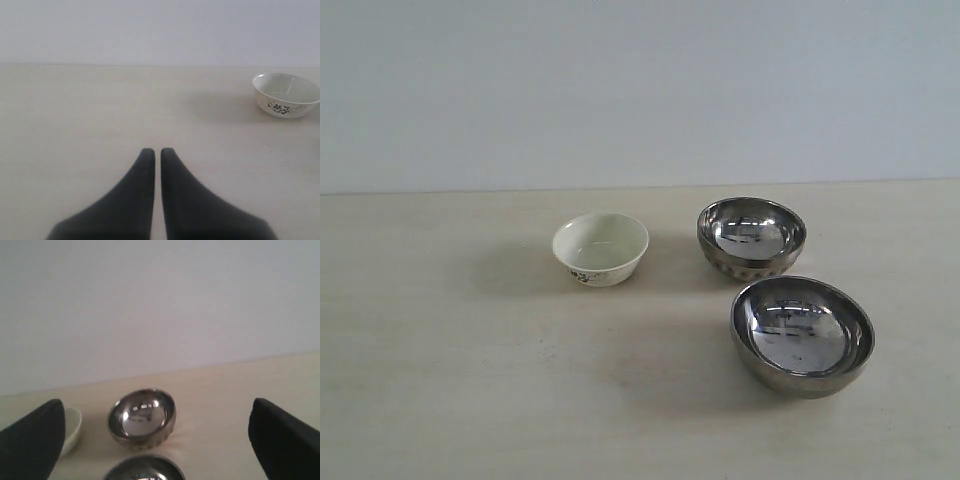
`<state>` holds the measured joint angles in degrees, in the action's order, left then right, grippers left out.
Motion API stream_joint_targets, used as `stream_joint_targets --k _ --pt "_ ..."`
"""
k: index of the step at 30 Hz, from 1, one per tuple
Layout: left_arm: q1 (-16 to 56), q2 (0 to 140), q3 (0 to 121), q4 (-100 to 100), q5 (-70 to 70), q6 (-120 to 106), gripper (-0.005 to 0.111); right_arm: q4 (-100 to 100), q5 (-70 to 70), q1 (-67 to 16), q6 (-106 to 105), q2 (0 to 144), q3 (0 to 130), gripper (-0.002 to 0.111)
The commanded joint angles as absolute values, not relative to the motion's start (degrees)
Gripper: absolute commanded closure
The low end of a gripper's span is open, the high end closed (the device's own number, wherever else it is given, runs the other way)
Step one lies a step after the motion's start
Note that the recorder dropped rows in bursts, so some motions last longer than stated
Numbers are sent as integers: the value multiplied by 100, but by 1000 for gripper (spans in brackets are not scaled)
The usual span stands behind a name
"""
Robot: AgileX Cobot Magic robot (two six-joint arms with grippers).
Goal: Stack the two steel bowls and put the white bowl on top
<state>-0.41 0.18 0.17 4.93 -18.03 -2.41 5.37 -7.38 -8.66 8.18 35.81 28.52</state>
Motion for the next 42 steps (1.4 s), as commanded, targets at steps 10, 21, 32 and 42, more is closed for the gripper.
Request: stream_joint_targets --k 10,21,32,42 --pt "-12 0 0 493 -1760 -214 103 526 -809 -854 861 6158 2997 18" --pt "-12 0 0 493 -1760 -214 103 552 0 -865 884 7921 2997 18" --pt "-12 0 0 493 -1760 -214 103 552 791 -923 1137 8904 3023 18" --pt "-12 0 0 493 -1760 -214 103 552 610 -1721 1146 9706 3655 18"
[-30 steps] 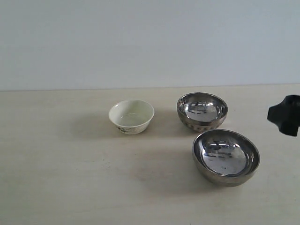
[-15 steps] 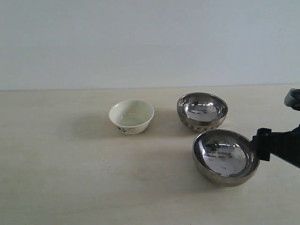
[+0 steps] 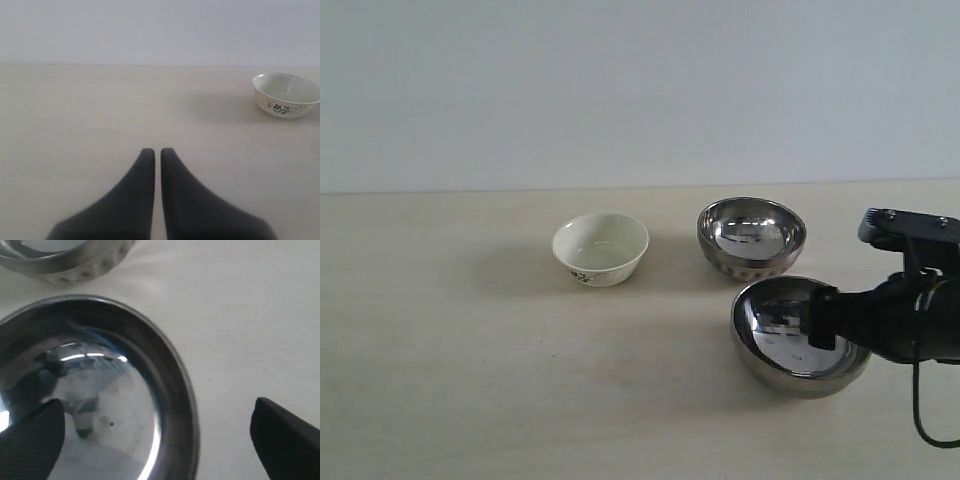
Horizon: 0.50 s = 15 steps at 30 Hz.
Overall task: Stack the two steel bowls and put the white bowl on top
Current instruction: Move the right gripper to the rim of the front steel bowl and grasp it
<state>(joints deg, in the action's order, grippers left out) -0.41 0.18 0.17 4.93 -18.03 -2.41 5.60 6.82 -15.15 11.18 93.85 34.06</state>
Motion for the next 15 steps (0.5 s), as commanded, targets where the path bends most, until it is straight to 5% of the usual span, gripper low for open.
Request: stream_joint_targets --k 1,8,11,14,15 --pt "-12 0 0 493 -1760 -214 103 552 571 -1721 1146 9804 3672 18" --pt "-12 0 0 493 -1760 -214 103 552 819 -1721 1188 10240 3681 21" --pt "-12 0 0 493 -1760 -214 103 552 1027 -1721 1339 10240 3681 56" --pt "-12 0 0 493 -1760 -214 103 552 998 -1721 1364 10240 3681 108" --pt "-12 0 0 493 -1760 -214 103 552 976 -1721 1381 10240 3681 108"
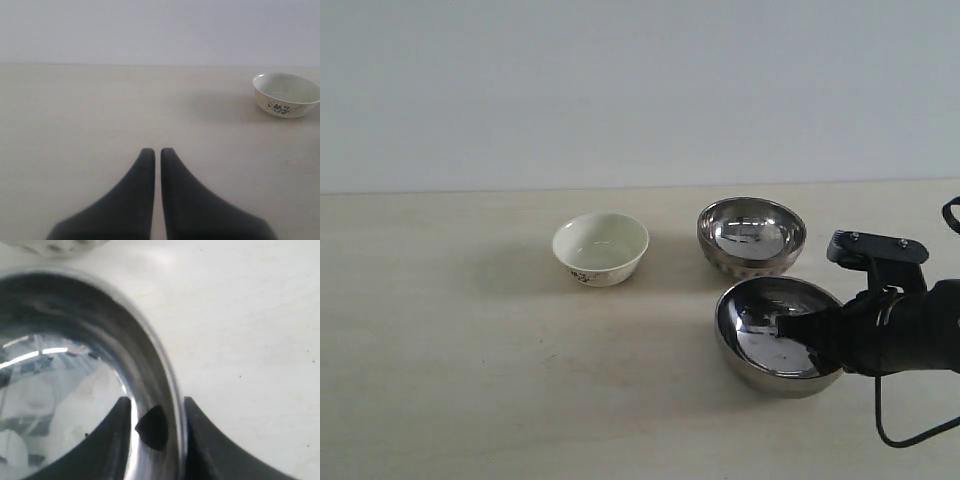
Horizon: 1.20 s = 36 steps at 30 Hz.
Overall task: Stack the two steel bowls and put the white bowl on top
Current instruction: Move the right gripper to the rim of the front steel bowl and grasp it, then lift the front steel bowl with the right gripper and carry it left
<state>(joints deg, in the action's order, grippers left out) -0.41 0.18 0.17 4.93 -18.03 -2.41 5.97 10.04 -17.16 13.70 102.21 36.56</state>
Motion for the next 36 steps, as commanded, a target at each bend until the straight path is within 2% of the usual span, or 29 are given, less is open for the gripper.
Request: stream_joint_targets --k 1,10,20,36 --pt "-12 0 0 493 -1760 -214 103 552 911 -1721 1381 10240 3681 108" --pt "-12 0 0 493 -1760 -214 103 552 582 -1721 1417 9964 3681 108" --pt "-12 0 0 493 -1760 -214 103 552 147 -1774 1417 8817 3681 108" --pt "-12 0 0 493 -1760 -214 103 552 1409 -3437 2367 8683 3681 108"
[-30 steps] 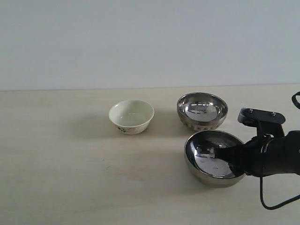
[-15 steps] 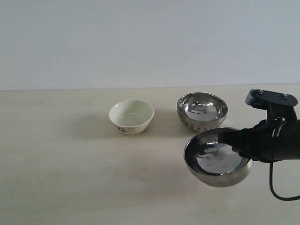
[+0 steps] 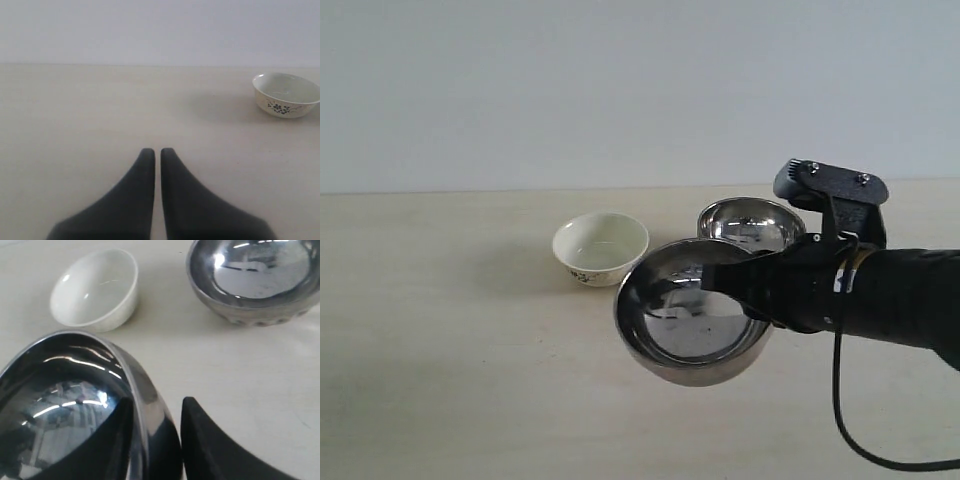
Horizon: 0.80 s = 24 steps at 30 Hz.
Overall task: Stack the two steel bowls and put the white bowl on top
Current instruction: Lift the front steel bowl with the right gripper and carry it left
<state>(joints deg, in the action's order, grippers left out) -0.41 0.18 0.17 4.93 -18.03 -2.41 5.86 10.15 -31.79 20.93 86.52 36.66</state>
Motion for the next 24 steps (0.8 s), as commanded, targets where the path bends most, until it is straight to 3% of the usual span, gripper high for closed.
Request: stream_joint_targets --k 1,24 --pt "-12 0 0 493 -1760 -214 103 552 1501 -3501 2435 8739 3681 108" --pt "-12 0 0 493 -1760 -214 103 537 1497 -3952 2799 10630 4595 108"
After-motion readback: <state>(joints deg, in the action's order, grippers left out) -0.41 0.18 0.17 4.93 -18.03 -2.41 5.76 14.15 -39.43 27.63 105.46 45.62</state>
